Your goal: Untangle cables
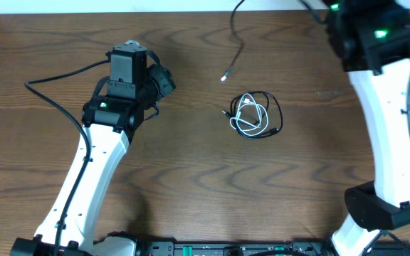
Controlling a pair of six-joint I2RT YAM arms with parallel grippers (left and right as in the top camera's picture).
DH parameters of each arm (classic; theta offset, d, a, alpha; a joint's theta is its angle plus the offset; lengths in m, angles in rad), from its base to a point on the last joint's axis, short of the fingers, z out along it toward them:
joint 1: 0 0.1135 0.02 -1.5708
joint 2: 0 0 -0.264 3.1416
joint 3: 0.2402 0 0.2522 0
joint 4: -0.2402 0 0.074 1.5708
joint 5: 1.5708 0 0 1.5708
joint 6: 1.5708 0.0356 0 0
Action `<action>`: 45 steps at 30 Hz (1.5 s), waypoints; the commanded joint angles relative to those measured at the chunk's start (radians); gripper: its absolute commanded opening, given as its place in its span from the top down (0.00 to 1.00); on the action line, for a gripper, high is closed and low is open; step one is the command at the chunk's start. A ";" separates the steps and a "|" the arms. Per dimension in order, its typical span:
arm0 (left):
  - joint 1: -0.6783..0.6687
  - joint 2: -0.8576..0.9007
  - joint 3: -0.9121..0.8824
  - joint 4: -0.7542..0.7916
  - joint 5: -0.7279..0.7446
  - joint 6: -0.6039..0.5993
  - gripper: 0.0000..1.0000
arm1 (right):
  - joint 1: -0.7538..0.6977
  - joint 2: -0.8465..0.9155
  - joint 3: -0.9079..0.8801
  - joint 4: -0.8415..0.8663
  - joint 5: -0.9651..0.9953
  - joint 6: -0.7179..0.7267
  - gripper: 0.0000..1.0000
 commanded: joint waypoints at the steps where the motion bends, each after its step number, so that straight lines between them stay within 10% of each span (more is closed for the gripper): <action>1: 0.002 -0.002 0.019 -0.003 0.029 0.069 0.53 | -0.062 -0.024 0.028 -0.013 0.047 0.017 0.99; 13: 0.002 -0.002 0.019 -0.017 0.028 0.123 0.53 | -0.356 0.034 0.025 -0.200 0.067 0.001 0.99; 34: 0.002 -0.002 0.019 -0.018 0.024 0.123 0.53 | -0.741 0.478 0.025 0.277 0.254 -0.089 0.99; 44: 0.002 0.013 0.019 -0.014 0.024 0.122 0.53 | -0.822 0.636 0.025 0.255 0.330 -0.089 0.98; 45: 0.002 0.014 0.019 -0.014 0.024 0.122 0.53 | -0.824 0.645 0.025 0.233 0.331 -0.089 0.87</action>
